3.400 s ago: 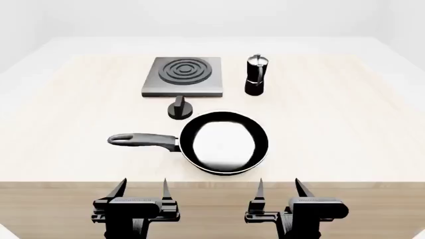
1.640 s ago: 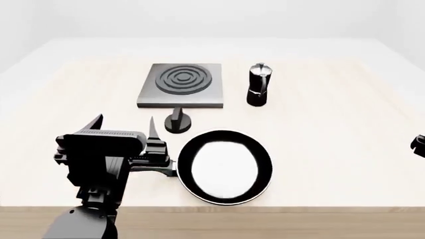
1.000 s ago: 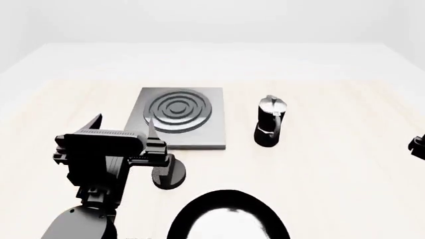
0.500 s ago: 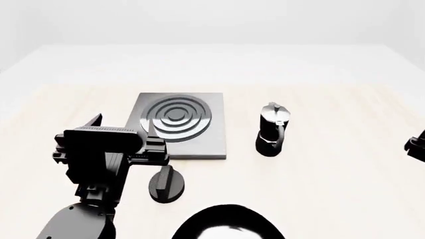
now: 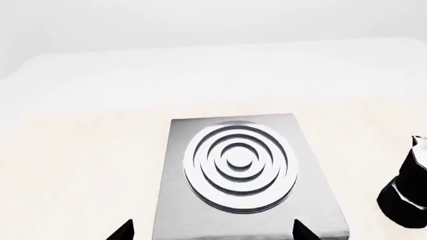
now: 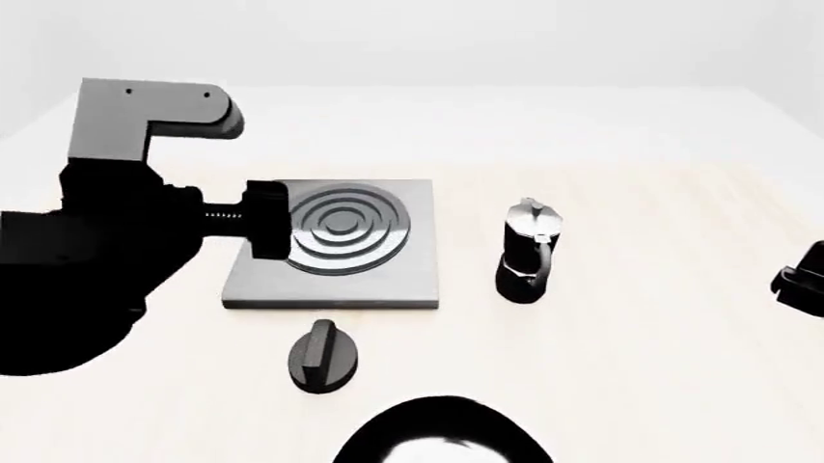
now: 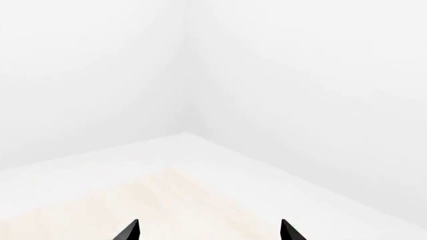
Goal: Turn on the stove and put the frying pan on it.
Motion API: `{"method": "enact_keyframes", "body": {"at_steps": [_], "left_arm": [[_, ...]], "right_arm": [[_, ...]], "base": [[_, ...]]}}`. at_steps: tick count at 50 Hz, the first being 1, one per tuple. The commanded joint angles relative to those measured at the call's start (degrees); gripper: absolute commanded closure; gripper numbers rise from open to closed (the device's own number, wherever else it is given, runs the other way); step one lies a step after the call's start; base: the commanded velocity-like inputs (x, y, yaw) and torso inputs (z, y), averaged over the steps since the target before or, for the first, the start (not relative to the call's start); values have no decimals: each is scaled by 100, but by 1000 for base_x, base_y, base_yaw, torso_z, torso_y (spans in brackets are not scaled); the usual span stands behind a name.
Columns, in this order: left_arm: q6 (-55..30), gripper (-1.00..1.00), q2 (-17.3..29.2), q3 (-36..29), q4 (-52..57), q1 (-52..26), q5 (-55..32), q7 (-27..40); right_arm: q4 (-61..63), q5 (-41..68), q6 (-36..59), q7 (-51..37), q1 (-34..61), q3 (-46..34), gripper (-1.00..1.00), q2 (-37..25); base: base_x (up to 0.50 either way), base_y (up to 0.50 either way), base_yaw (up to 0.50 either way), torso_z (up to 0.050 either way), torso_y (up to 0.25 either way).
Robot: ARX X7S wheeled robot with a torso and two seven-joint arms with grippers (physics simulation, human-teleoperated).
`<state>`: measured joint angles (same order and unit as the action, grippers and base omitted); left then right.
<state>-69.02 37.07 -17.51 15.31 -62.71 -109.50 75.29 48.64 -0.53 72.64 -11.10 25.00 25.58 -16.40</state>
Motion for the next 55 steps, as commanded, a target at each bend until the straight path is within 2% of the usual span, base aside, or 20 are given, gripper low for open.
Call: {"method": "enact_keyframes", "body": {"at_steps": [1,14,24,34,40,41,42,43,55], "left_arm": [[131,-100,933,-1241,-946,-1323,-2960,1298],[46,-100,1170,-1886,-1479,-1423,-2927,1138],[183,-100,1225,-1934,-1480,-1028,-2672,820],[38,-100,1213,-1831,-1785,-748,-2081,176],[-267,-100,1211,-1735,-2045,-659,-1453,-517],[-512,-100,1271,-1644,-2337,-113,-593,-1376],[-523,-100,1268,-1642,-2380,-119,11,-2236],[-523,-100,1269,-1641,-2376,-122,26,-2767],[-512,-100,1211,-1724,-2434,-60,335,-3092]], "right_arm": [[-27,20,2,1,-13,-31,-100,0],[-53,36,-34,3,-70,-39,-100,4],[-75,47,-73,-4,-108,-53,-100,17],[-89,62,-63,-17,-94,-76,-100,29],[-158,76,-120,-21,-116,-92,-100,54],[-206,82,-196,-15,-212,-140,-100,90],[-192,91,-184,-7,-202,-125,-100,89],[-188,91,-172,-8,-193,-121,-100,81],[-181,108,-115,-23,-122,-154,-100,60]], "base": [[0,0,0,0,0],[0,0,0,0,0],[0,0,0,0,0],[0,0,0,0,0],[0,0,0,0,0],[0,0,0,0,0],[0,0,0,0,0],[0,0,0,0,0],[0,0,0,0,0]]}}
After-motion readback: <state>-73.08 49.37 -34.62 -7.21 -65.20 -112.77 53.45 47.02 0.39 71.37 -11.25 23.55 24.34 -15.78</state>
